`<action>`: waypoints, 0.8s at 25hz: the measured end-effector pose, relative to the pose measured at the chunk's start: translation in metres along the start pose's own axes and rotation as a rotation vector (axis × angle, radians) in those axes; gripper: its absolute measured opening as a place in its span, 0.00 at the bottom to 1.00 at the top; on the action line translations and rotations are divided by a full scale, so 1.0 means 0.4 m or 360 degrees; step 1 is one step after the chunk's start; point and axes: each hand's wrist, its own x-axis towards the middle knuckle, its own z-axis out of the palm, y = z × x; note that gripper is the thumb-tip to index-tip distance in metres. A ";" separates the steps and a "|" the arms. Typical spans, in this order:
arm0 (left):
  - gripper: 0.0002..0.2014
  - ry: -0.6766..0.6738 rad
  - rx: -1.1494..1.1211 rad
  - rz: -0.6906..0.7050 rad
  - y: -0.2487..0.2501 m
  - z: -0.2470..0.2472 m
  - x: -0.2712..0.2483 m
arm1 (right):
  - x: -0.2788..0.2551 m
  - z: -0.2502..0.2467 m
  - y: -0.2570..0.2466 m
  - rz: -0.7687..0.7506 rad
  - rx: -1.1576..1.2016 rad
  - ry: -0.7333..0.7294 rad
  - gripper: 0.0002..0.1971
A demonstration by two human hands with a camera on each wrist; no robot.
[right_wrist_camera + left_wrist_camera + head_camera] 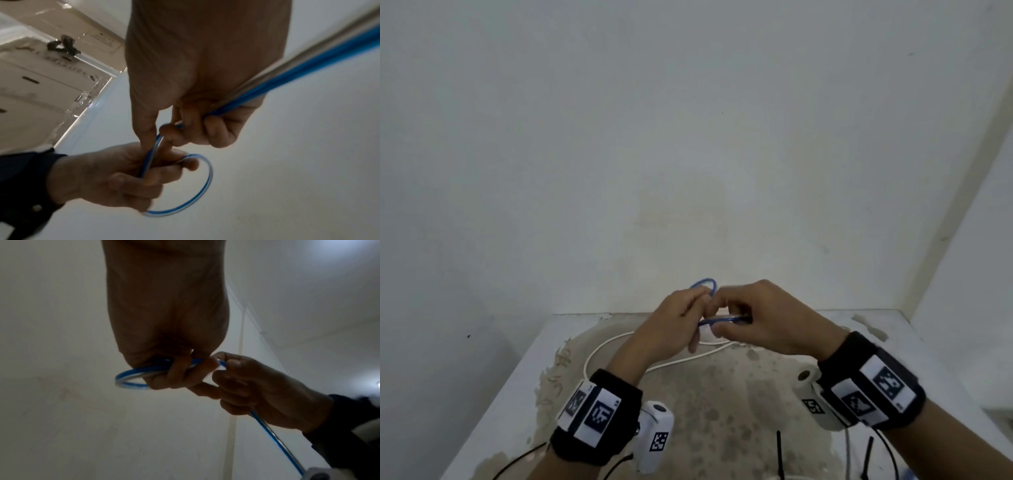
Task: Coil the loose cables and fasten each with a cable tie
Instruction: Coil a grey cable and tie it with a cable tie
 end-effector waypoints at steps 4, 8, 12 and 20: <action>0.20 -0.0200 -0.0007 -0.0204 0.016 -0.017 -0.004 | -0.035 -0.034 0.072 -0.0023 -0.0464 0.0208 0.05; 0.20 -0.0409 -0.0215 -0.0385 0.013 -0.006 -0.010 | -0.066 -0.023 0.120 0.0067 -0.0329 0.0259 0.07; 0.15 -0.0206 0.0066 -0.0265 0.000 0.012 0.010 | -0.085 0.003 0.128 0.0292 0.0170 0.0196 0.13; 0.14 -0.0013 0.0366 -0.0189 -0.013 0.025 0.030 | -0.124 0.017 0.099 0.0298 0.0074 -0.0004 0.17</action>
